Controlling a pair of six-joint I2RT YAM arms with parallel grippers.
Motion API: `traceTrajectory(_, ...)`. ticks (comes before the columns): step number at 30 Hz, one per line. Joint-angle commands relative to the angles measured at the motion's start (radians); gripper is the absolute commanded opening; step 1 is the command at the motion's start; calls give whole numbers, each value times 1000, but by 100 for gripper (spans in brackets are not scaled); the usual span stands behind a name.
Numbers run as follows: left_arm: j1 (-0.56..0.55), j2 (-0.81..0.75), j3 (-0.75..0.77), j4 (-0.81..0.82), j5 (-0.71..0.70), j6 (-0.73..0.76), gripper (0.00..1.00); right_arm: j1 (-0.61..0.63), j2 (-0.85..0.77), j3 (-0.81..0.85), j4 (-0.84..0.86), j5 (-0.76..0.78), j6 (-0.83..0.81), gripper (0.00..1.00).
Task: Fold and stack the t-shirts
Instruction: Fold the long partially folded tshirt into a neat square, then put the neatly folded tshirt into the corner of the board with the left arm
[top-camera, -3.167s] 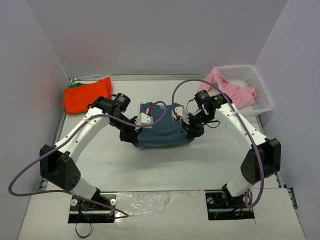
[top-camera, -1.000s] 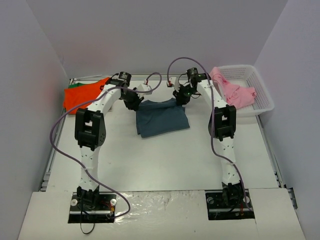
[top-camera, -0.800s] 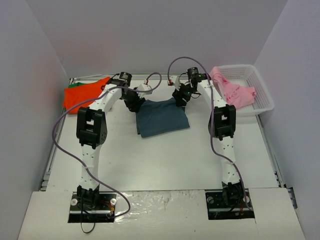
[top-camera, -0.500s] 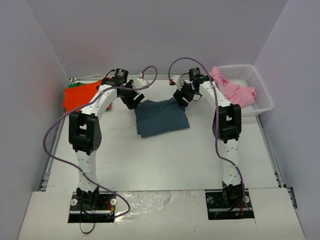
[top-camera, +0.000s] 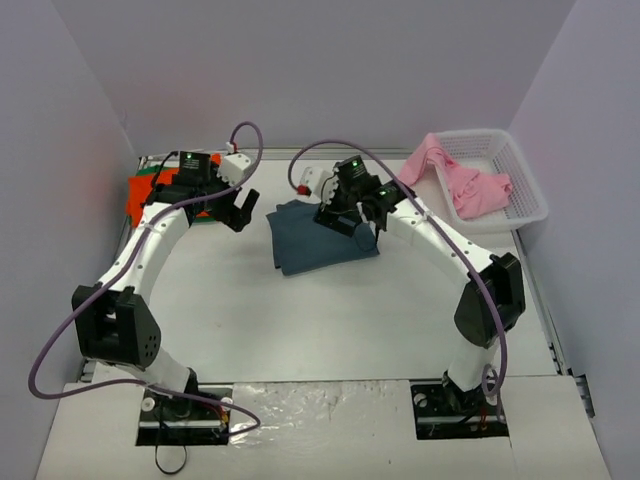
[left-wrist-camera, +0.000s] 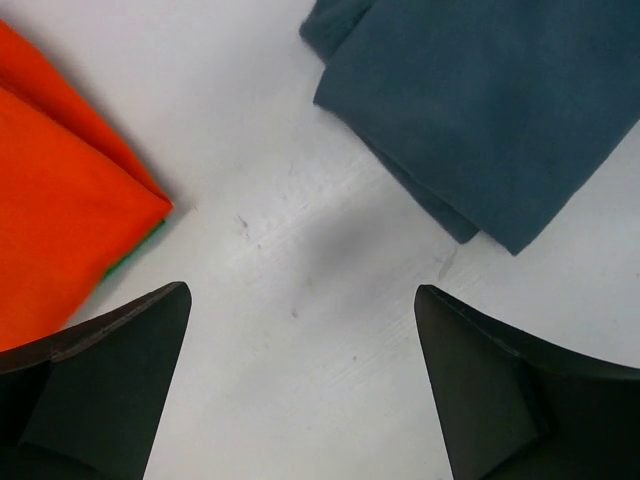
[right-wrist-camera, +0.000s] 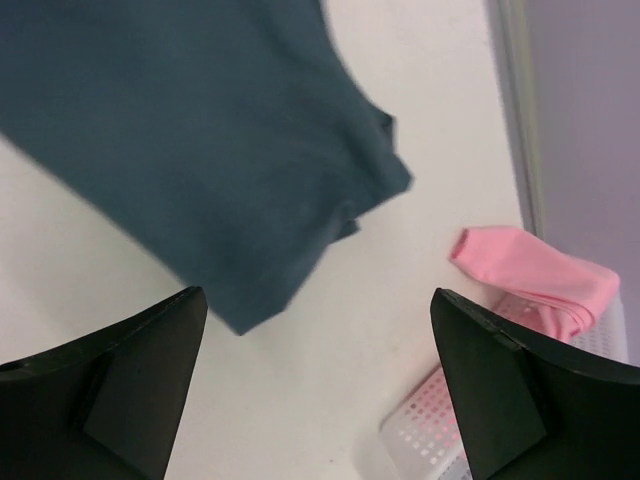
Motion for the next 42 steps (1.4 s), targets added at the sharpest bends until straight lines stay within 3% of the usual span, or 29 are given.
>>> traceTrajectory(1,65,-34,-51,-1,97,-88,94,93,-50,-94,-32,126,29,91)
traceTrajectory(9,178,-114,-204,88,90,-182,94,234,58,-105,-23,74,84,83)
traceTrajectory(15,269,-131,-187,74,122,-200,94,314,212,-10,-23,78,95,81)
traceTrajectory(29,293,-88,-220,53,167,-184,94,369,454,156,-24,88,110,77)
traceTrajectory(40,299,-59,-256,67,151,-182,94,374,482,141,-26,115,113,49)
traceTrajectory(42,300,-56,-255,62,162,-185,94,374,490,135,-24,123,112,39)
